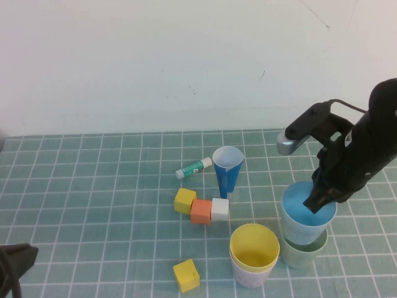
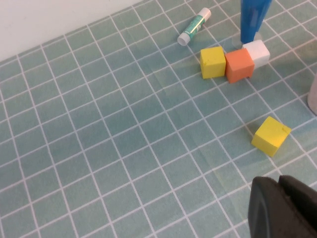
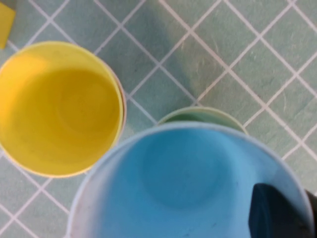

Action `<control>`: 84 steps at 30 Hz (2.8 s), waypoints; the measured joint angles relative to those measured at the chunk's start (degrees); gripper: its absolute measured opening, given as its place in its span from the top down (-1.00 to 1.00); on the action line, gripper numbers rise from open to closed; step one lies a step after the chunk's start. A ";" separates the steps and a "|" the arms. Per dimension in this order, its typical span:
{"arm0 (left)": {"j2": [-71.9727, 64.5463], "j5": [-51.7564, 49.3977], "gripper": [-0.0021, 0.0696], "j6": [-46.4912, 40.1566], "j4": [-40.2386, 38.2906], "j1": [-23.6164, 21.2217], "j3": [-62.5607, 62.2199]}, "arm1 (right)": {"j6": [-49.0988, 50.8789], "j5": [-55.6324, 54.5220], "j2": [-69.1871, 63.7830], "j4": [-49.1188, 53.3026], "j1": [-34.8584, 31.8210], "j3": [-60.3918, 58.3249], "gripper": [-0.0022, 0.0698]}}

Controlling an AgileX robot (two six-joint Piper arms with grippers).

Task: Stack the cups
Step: Place the blue cup on the green cup, then pick up the green cup, then place the green cup on the yellow cup

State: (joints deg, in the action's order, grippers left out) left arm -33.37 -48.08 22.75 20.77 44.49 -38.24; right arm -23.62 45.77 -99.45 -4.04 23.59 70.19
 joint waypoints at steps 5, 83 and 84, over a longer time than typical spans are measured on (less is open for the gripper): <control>0.00 0.00 0.95 0.00 -1.26 0.00 0.00 | 0.81 -0.51 -1.97 0.00 -1.22 0.00 0.89; 0.00 0.00 0.95 -1.10 -2.64 0.00 0.00 | -4.58 5.19 -7.29 -5.46 7.55 7.51 0.78; 0.00 0.00 0.95 -1.10 -2.64 0.00 0.00 | -4.58 4.95 -7.50 -5.46 7.55 7.51 0.72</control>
State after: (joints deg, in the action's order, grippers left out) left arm -33.37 -48.08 21.66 18.13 44.49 -38.24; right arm -28.20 50.71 -106.95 -9.50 31.14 77.70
